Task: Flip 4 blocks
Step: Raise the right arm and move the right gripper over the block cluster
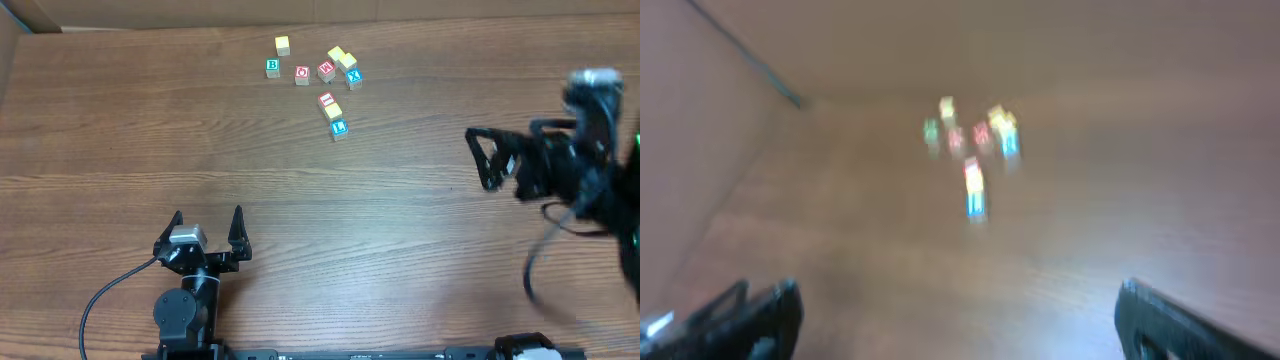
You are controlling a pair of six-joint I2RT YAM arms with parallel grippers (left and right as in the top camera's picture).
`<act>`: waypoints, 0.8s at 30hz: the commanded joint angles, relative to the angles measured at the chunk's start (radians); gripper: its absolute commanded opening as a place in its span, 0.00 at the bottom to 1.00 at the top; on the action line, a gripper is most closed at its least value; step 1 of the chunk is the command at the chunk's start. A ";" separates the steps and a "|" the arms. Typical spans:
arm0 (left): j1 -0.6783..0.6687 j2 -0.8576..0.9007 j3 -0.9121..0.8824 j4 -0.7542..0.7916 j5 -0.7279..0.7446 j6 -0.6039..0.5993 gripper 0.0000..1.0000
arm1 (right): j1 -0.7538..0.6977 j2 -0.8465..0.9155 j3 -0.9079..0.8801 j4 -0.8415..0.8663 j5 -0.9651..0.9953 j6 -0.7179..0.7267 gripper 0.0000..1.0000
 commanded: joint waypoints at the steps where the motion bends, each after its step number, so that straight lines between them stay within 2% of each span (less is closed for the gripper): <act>1: -0.005 -0.010 -0.004 -0.002 -0.006 0.022 1.00 | -0.003 0.239 0.257 -0.177 -0.020 -0.002 1.00; 4: -0.005 -0.010 -0.004 -0.002 -0.006 0.022 1.00 | -0.003 0.411 0.399 -0.324 -0.075 -0.002 1.00; 6: -0.005 -0.010 -0.004 -0.002 -0.006 0.022 1.00 | -0.003 0.488 0.433 -0.352 -0.134 -0.001 1.00; 10: -0.005 -0.010 -0.004 -0.002 -0.006 0.022 1.00 | -0.003 0.620 0.431 -0.271 -0.328 0.005 1.00; 13: -0.005 -0.010 -0.004 -0.002 -0.006 0.022 1.00 | 0.005 0.698 0.419 -0.249 -0.344 0.063 1.00; 15: -0.005 -0.010 -0.004 -0.002 -0.006 0.022 1.00 | 0.030 0.748 0.402 -0.238 -0.335 0.104 0.96; 19: -0.005 -0.010 -0.004 -0.002 -0.006 0.022 1.00 | 0.115 0.838 0.399 -0.198 -0.134 0.153 0.62; 21: -0.005 -0.010 -0.004 -0.002 -0.006 0.022 0.99 | 0.168 0.882 0.399 -0.171 -0.019 0.217 0.38; 24: -0.005 -0.010 -0.004 -0.002 -0.006 0.022 1.00 | 0.247 0.946 0.399 -0.120 0.108 0.253 0.15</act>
